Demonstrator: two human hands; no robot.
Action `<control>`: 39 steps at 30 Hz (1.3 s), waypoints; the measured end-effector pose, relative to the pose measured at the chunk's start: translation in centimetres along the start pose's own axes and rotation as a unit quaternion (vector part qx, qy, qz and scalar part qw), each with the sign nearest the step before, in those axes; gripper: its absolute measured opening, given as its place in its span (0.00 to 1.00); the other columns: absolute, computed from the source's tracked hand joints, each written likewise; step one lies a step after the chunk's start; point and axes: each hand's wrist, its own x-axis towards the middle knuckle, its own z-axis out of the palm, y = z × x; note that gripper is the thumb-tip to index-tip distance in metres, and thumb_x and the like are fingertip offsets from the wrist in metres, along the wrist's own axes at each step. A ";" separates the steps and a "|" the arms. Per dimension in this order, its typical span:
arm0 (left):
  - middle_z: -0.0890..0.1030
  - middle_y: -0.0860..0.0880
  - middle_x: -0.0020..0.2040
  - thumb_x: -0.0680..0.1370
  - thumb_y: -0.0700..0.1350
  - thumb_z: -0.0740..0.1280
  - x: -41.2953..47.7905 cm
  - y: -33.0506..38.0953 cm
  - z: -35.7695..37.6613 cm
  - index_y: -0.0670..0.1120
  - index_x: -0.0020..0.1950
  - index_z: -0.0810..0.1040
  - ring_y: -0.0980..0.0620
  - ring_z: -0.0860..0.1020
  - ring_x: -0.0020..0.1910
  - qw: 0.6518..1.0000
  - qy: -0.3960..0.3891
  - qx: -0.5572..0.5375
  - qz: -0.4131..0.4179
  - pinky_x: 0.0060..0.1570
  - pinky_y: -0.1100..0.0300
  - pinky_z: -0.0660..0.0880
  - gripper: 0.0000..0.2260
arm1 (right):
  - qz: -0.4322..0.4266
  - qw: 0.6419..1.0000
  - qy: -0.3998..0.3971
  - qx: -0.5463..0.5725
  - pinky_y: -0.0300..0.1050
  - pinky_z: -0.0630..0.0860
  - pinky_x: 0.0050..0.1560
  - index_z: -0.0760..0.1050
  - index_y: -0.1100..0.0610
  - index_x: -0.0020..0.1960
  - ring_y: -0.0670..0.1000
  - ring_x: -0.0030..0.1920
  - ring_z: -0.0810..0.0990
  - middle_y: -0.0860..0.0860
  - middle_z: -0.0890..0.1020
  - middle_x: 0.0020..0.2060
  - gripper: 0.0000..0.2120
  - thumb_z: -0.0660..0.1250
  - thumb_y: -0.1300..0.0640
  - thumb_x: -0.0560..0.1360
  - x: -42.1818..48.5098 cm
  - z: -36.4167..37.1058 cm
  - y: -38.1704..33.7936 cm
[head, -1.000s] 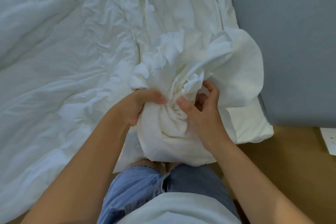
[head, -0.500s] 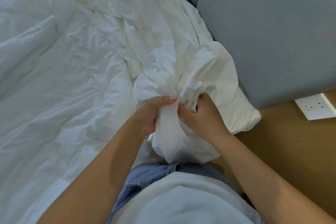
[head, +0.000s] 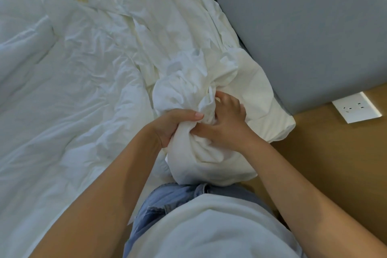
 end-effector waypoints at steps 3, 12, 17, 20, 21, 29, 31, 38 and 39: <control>0.84 0.46 0.41 0.56 0.46 0.74 0.1 0.3 0.4 0.46 0.43 0.86 0.49 0.83 0.40 1.000 0.012 -0.009 0.025 0.40 0.57 0.80 0.16 | -0.025 0.997 0.012 -0.076 0.58 0.44 0.73 0.67 0.46 0.57 0.52 0.64 0.63 0.45 0.65 0.51 0.37 0.50 0.27 0.56 -0.4 -0.1 -0.2; 0.82 0.45 0.35 0.62 0.39 0.68 0.7 -0.3 1.0 0.44 0.39 0.85 0.48 0.82 0.34 0.991 0.089 -0.071 0.071 0.36 0.57 0.79 0.09 | -0.065 0.997 0.037 0.003 0.42 0.67 0.49 0.70 0.52 0.62 0.47 0.51 0.71 0.45 0.69 0.47 0.23 0.64 0.41 0.72 -1.6 -0.3 -0.1; 0.82 0.44 0.41 0.51 0.43 0.72 0.2 -0.7 -0.4 0.39 0.56 0.77 0.45 0.82 0.40 0.980 0.162 -0.084 0.085 0.39 0.55 0.79 0.33 | 0.099 0.958 0.028 0.267 0.42 0.68 0.42 0.74 0.55 0.44 0.46 0.38 0.73 0.46 0.75 0.36 0.13 0.64 0.44 0.75 -0.8 -1.9 1.5; 0.84 0.45 0.39 0.51 0.43 0.72 0.1 -1.1 -0.1 0.39 0.52 0.78 0.47 0.83 0.38 0.983 0.147 -0.078 0.080 0.36 0.57 0.79 0.29 | 0.218 0.926 -0.068 0.301 0.42 0.69 0.39 0.76 0.57 0.44 0.50 0.39 0.73 0.50 0.76 0.38 0.16 0.66 0.43 0.73 -0.1 -1.9 1.7; 0.84 0.45 0.39 0.52 0.43 0.72 0.1 -1.3 0.0 0.40 0.51 0.79 0.47 0.83 0.38 0.985 0.137 -0.074 0.074 0.36 0.58 0.79 0.28 | 0.227 0.925 -0.097 0.291 0.42 0.69 0.38 0.77 0.57 0.47 0.49 0.40 0.74 0.50 0.77 0.40 0.16 0.67 0.44 0.73 0.0 -1.8 1.7; 0.83 0.43 0.49 0.51 0.44 0.73 -0.1 -2.1 0.1 0.42 0.56 0.79 0.44 0.81 0.48 0.991 0.133 -0.018 0.029 0.48 0.52 0.77 0.33 | 0.126 0.939 -0.024 0.319 0.43 0.72 0.42 0.72 0.64 0.45 0.51 0.42 0.75 0.54 0.76 0.41 0.12 0.66 0.54 0.76 0.3 -1.8 1.7; 0.84 0.44 0.48 0.51 0.45 0.73 -0.1 -2.0 0.4 0.43 0.56 0.79 0.45 0.82 0.47 0.992 0.122 -0.001 0.020 0.46 0.53 0.78 0.32 | 0.087 0.949 0.035 0.302 0.43 0.71 0.40 0.70 0.65 0.47 0.49 0.39 0.72 0.52 0.73 0.39 0.14 0.65 0.53 0.76 0.2 -1.2 1.0; 0.82 0.40 0.49 0.55 0.48 0.75 -0.3 -1.4 0.5 0.38 0.56 0.79 0.43 0.81 0.49 0.987 0.147 -0.061 0.036 0.52 0.50 0.77 0.31 | 0.045 0.962 -0.071 0.261 0.33 0.68 0.32 0.72 0.60 0.40 0.43 0.33 0.72 0.46 0.74 0.31 0.15 0.71 0.50 0.73 0.3 -0.7 1.2; 0.81 0.39 0.52 0.55 0.49 0.76 -0.3 -1.3 0.5 0.37 0.58 0.78 0.41 0.80 0.52 0.987 0.151 -0.051 0.029 0.55 0.49 0.76 0.34 | 0.043 0.957 -0.078 0.275 0.32 0.68 0.30 0.71 0.58 0.37 0.42 0.31 0.72 0.44 0.74 0.29 0.15 0.71 0.49 0.72 0.3 -0.7 1.2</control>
